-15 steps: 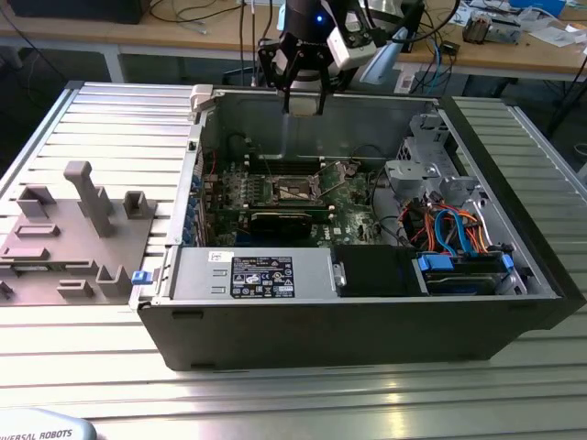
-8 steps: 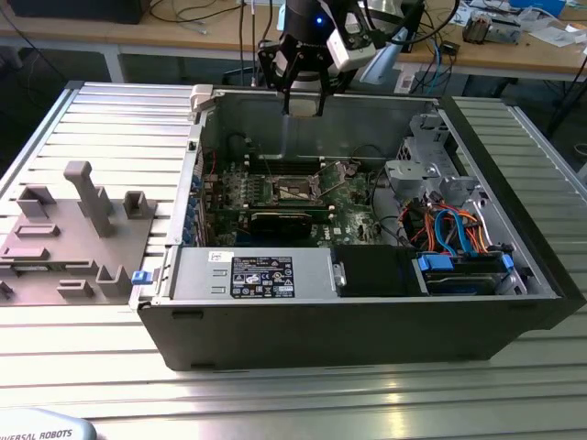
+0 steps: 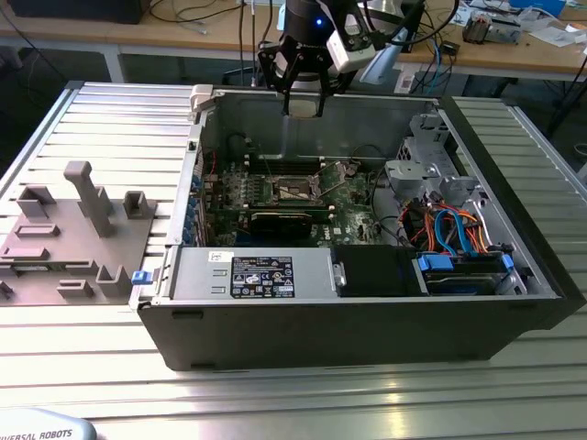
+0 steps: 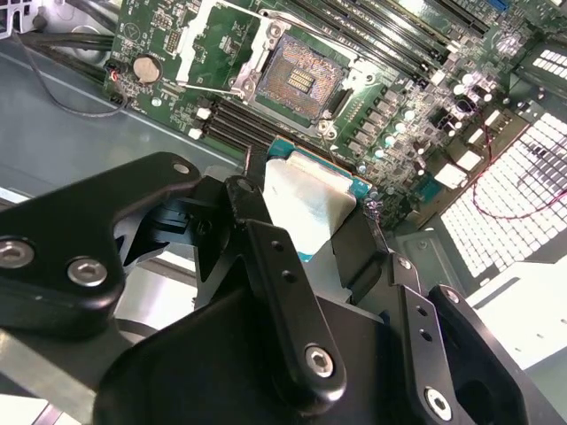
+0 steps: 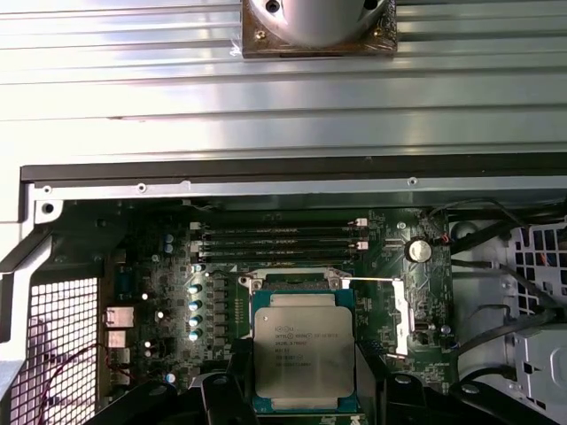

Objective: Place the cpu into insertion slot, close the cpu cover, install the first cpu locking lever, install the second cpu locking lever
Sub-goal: 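Place the cpu into insertion slot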

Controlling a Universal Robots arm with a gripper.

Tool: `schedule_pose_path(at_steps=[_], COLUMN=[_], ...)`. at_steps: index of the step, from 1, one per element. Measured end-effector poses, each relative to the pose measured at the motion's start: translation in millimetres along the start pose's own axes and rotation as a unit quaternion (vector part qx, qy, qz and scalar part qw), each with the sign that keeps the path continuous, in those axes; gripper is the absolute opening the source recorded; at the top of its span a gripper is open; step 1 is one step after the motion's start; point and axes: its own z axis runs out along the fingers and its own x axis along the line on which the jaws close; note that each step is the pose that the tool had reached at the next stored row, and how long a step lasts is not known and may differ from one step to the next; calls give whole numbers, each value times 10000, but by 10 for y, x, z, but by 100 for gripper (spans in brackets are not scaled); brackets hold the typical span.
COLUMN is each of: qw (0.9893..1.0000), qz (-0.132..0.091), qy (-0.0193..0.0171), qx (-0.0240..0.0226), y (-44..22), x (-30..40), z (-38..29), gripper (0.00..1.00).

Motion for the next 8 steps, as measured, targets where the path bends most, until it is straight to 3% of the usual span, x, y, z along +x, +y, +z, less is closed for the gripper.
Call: schedule_pose_path(at_steps=[8], qw=[10000], qz=[3], qy=[0], qx=[-1], y=[0], x=[0], z=[2], gripper=[54])
